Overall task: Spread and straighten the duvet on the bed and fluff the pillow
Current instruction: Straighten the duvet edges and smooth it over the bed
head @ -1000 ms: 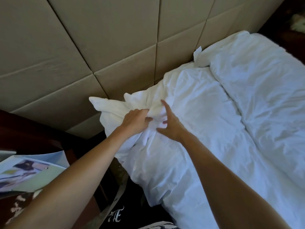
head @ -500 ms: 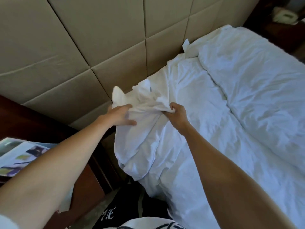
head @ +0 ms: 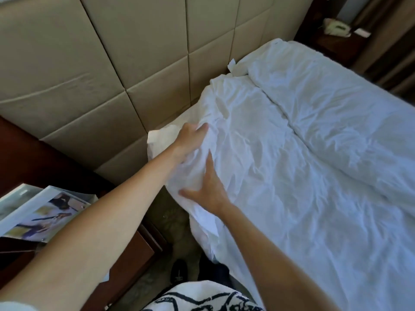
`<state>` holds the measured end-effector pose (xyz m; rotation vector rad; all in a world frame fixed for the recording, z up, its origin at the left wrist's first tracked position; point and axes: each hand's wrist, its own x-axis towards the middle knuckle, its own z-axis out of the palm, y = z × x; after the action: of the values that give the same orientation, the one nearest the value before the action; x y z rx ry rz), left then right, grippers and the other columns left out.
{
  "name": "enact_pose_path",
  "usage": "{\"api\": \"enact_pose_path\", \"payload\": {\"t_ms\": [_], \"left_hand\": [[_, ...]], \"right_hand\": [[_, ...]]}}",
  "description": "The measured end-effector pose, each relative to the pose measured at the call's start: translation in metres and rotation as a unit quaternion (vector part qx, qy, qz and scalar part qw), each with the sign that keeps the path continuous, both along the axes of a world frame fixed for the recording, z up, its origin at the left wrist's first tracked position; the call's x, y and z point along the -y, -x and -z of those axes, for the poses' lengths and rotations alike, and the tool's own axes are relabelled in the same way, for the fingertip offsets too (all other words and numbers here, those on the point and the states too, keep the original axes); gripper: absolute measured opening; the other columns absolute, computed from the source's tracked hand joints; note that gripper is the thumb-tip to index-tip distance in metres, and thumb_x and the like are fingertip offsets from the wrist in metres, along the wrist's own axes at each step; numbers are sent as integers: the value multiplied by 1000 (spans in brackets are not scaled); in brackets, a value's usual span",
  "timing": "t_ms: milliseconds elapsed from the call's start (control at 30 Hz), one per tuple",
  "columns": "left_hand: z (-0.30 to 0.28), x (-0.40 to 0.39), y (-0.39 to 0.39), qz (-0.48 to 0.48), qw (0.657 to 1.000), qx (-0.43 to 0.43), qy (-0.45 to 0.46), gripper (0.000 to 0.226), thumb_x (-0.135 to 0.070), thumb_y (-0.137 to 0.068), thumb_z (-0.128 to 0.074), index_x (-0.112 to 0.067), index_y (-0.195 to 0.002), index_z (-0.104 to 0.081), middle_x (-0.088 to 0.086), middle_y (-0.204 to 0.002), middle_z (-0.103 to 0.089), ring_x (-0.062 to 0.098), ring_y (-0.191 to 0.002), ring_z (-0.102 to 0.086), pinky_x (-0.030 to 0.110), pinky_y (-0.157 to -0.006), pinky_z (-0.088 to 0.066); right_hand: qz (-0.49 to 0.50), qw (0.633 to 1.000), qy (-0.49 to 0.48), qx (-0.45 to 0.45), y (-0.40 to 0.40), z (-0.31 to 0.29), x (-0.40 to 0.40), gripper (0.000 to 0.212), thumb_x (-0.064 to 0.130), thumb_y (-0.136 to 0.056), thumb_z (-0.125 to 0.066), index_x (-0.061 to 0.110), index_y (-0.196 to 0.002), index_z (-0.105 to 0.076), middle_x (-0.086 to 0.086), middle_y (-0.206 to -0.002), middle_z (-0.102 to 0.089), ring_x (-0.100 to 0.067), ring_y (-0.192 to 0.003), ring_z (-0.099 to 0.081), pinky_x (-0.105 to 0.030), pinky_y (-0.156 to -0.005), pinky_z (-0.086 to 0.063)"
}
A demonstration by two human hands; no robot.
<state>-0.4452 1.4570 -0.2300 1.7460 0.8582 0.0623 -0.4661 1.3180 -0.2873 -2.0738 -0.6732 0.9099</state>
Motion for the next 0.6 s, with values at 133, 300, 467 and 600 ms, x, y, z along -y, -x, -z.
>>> {"api": "enact_pose_path", "payload": {"t_ms": [133, 300, 467, 600], "left_hand": [[-44, 28, 19, 124, 983, 111, 73, 19, -6, -99, -46, -8, -99, -65, 6, -90, -65, 13, -78, -59, 24, -71, -49], [-68, 26, 64, 458, 811, 19, -364, 71, -35, -83, -66, -30, -147, -36, -4, -152, -38, 18, -143, -29, 38, -118, -23], [-44, 20, 89, 500, 497, 26, -709, 121, -62, -67, -71, -31, -156, 3, 2, -164, 7, 30, -150, 10, 65, -114, 6], [-32, 24, 71, 400, 498, 126, -759, 66, -27, -88, -64, -21, -147, -36, 7, -152, -39, 28, -144, -31, 64, -112, -22]], "right_hand": [[280, 960, -4, 21, 27, 0, -2, 32, 23, -96, -53, 11, -67, -51, -3, -67, -55, -26, -74, -59, -38, -69, -47], [370, 922, -113, -26, 14, -31, 19, 26, 16, -97, -50, -1, -88, -67, -4, -75, -61, -15, -67, -59, -25, -56, -43], [354, 905, -215, -93, -9, -75, 50, 22, 10, -98, -51, 0, -102, -70, -13, -91, -73, -19, -79, -72, -29, -64, -57], [330, 911, -224, -105, -4, -80, 54, 28, 22, -99, -53, -1, -108, -68, -13, -96, -74, -20, -83, -72, -27, -63, -54]]}}
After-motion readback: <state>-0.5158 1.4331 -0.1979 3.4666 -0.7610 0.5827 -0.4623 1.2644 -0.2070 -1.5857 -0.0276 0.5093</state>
